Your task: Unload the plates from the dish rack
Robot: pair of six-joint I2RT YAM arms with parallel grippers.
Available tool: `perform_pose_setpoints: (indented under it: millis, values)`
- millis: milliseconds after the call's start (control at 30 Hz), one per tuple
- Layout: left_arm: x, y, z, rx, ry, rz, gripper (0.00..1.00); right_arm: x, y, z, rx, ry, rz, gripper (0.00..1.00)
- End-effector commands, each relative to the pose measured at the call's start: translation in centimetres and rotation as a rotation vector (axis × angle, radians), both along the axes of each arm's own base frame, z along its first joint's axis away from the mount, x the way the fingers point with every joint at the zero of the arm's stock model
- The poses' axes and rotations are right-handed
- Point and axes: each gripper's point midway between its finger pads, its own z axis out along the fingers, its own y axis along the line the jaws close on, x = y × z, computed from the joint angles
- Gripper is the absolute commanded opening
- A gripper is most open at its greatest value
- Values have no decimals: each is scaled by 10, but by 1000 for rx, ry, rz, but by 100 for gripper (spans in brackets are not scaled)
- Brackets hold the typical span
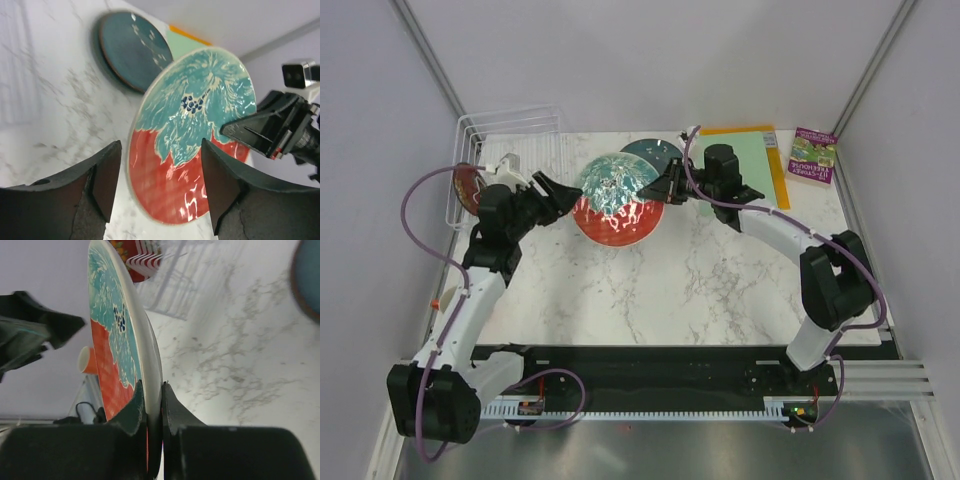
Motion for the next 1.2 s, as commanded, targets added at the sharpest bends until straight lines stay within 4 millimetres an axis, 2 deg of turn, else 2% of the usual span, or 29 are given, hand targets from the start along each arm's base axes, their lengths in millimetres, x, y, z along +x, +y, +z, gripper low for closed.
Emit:
perform_pose_setpoints:
  millis: [0, 33, 67, 167, 200, 233, 267, 300, 333, 367, 400, 433, 467, 500, 533, 567, 600, 667, 700, 767, 833, 933, 967, 1000, 1033, 1067, 1100, 1133, 1167]
  values:
    - [17, 57, 53, 281, -177, 240, 71, 84, -53, 19, -89, -135, -249, 0]
    - [16, 65, 54, 309, -171, 271, 73, 95, -61, 17, -93, -131, -270, 0]
    - [14, 76, 55, 335, -172, 325, 74, 106, -63, 26, -88, -148, -280, 0]
    - [10, 88, 61, 379, -194, 377, 75, 141, -71, 21, -88, -136, -301, 0]
    - [9, 92, 61, 397, -197, 392, 75, 154, -71, 0, -97, -98, -305, 0]
    - [7, 96, 60, 411, -198, 408, 75, 168, -76, 13, -80, -123, -319, 0]
    - [6, 104, 61, 430, -197, 450, 75, 175, -76, 11, -70, -117, -314, 0]
    - [4, 110, 63, 460, -203, 475, 75, 186, -76, -8, -77, -88, -315, 0]
    - [3, 115, 61, 479, -202, 492, 75, 197, -77, 5, -60, -118, -319, 0]
    - [2, 123, 64, 501, -208, 535, 75, 204, -78, 3, -52, -110, -327, 0]
    - [1, 128, 64, 539, -211, 548, 75, 213, -77, -18, -56, -78, -320, 0]
    - [0, 132, 64, 559, -209, 564, 75, 223, -78, -3, -31, -107, -319, 0]
    - [-1, 140, 63, 584, -200, 600, 75, 229, -76, -6, -23, -104, -317, 0]
    - [-1, 145, 64, 616, -203, 616, 75, 235, -74, -26, -16, -64, -304, 0]
    - [-2, 153, 62, 639, -188, 654, 76, 243, -73, -12, 6, -95, -300, 0]
    - [-3, 157, 62, 664, -185, 670, 76, 247, -72, -15, 16, -91, -294, 0]
    - [-3, 161, 62, 674, -187, 687, 76, 251, -68, -31, 24, -57, -283, 0]
    - [-4, 165, 60, 695, -183, 706, 77, 257, -68, -24, 49, -69, -277, 0]
    - [-4, 165, 60, 696, -189, 709, 78, 259, -64, -35, 57, -42, -267, 0]
    - [-2, 166, 56, 699, -182, 710, 79, 261, -63, -37, 72, -35, -264, 0]
    - [0, 166, 55, 696, -179, 710, 79, 258, -62, -52, 69, -5, -259, 0]
    - [4, 162, 50, 686, -169, 691, 79, 250, -63, -68, 53, 43, -249, 16]
    - [4, 161, 48, 679, -164, 688, 80, 247, -63, -72, 47, 49, -247, 24]
    - [4, 161, 46, 674, -160, 686, 81, 244, -64, -68, 46, 46, -250, 40]
    - [5, 159, 45, 670, -159, 679, 81, 239, -66, -81, 32, 71, -252, 44]
    - [5, 158, 44, 663, -156, 677, 82, 236, -68, -77, 24, 59, -257, 49]
    - [6, 158, 42, 663, -150, 672, 83, 234, -69, -77, 18, 63, -261, 63]
    - [6, 157, 41, 661, -146, 668, 84, 231, -70, -86, 5, 83, -263, 66]
    - [6, 157, 39, 660, -137, 664, 84, 229, -72, -81, -3, 65, -267, 69]
